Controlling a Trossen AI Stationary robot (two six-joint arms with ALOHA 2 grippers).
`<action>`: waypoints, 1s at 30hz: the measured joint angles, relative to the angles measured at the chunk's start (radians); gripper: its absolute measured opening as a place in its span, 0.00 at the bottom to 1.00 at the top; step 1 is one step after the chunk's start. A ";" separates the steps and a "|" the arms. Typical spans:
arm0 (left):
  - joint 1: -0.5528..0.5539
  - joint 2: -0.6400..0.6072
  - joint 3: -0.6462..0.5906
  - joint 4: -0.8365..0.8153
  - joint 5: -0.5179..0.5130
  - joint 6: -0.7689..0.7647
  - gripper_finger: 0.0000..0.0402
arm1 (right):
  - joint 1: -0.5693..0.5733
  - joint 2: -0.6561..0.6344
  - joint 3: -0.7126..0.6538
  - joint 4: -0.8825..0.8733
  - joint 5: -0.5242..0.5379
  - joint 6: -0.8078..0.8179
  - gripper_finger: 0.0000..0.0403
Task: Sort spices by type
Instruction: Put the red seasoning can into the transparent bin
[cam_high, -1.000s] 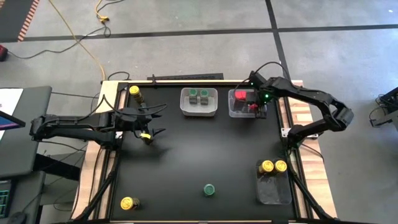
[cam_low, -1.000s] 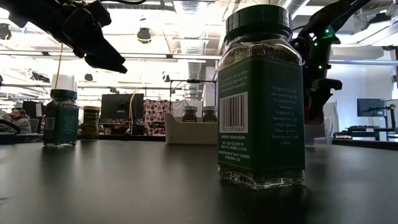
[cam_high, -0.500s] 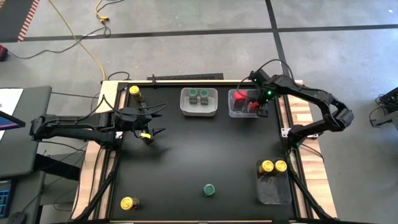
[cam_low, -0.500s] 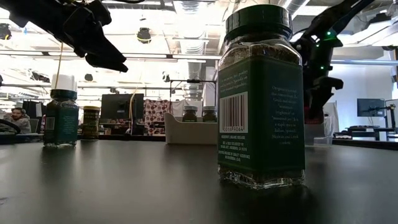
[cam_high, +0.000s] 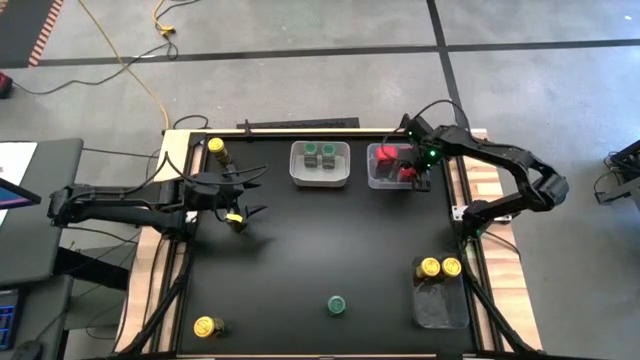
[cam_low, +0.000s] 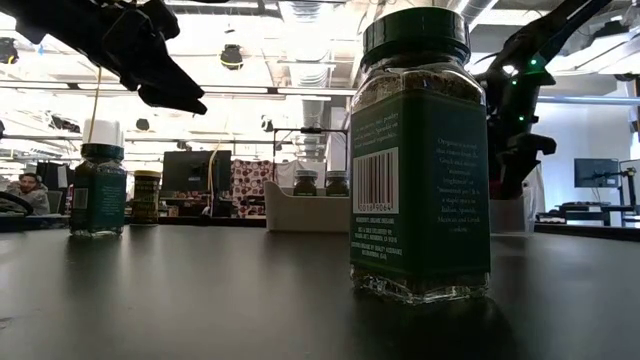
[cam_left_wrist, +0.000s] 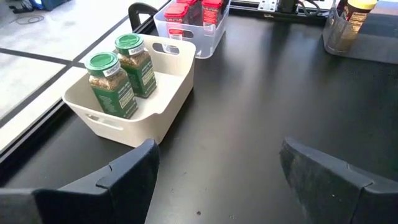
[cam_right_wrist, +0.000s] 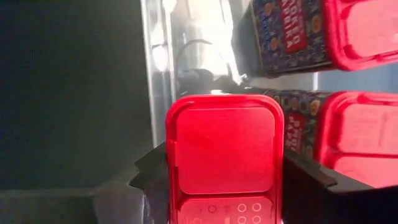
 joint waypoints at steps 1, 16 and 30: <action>0.000 0.000 0.000 0.000 0.000 0.000 0.80 | 0.000 0.000 -0.001 0.008 0.000 0.001 0.60; 0.000 0.000 0.000 0.000 0.000 -0.003 0.80 | 0.004 0.000 -0.001 0.019 0.000 -0.001 0.61; 0.000 0.000 0.000 -0.001 0.000 -0.004 0.80 | 0.003 0.000 0.000 0.027 0.001 0.072 0.61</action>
